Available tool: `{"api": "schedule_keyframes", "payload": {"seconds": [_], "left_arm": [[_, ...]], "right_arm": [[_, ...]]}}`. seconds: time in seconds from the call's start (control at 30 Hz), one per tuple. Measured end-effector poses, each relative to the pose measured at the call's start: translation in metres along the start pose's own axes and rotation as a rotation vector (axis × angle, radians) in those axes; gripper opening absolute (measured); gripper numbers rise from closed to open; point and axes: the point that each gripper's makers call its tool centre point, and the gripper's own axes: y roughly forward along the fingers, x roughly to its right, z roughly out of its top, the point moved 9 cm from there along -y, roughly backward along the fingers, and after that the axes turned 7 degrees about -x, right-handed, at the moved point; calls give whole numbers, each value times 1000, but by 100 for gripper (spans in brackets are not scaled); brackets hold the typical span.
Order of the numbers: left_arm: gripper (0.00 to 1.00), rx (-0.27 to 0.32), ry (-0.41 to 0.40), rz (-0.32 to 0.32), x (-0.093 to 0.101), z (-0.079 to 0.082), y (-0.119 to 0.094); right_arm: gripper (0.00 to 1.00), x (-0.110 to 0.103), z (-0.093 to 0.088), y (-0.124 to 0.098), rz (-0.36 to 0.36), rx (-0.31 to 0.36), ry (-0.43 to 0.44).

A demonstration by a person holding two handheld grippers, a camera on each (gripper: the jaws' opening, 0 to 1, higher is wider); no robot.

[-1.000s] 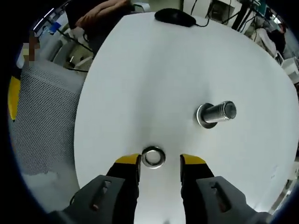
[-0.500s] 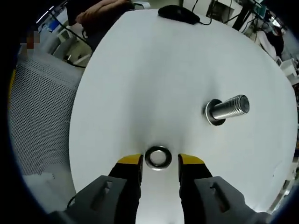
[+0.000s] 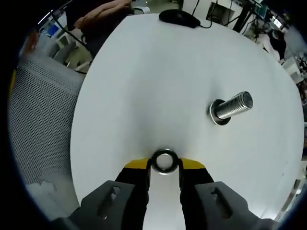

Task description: Place the washer onto the threaded stud by aligning its center hole with the stud, sliding it down to the base, and recovering from edge contact or off-axis alignment until the washer reaches the visible bottom stop.

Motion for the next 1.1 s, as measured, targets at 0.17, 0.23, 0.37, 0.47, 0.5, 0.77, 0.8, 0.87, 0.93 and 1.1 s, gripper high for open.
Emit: {"api": "schedule_keyframes", "payload": {"seconds": [0.17,0.23,0.37,0.47,0.5,0.77,0.8,0.87,0.93,1.1], "left_arm": [[35,1,0,0,0,0,0],[35,0,0,0,0,0,0],[35,0,0,-1,0,0,0],[35,-1,1,-2,0,0,0],[35,-1,1,-2,0,0,0],[35,-3,1,-5,0,0,1],[35,-3,1,-5,0,0,1],[35,-2,1,-5,0,0,1],[35,-3,2,-6,0,0,0],[35,-5,1,-7,1,0,0]], "right_arm": [[23,0,0,1,-7,-9,10],[23,0,0,0,-6,-13,9],[23,1,3,-9,12,-4,27],[22,3,5,-16,20,-12,22],[22,3,6,-20,24,-16,19],[22,11,16,-40,22,-29,-19],[22,12,18,-42,20,-31,-23],[22,16,21,-46,16,-33,-36],[22,19,25,-51,12,-38,-43],[22,27,32,-60,-6,-51,-71]]}}
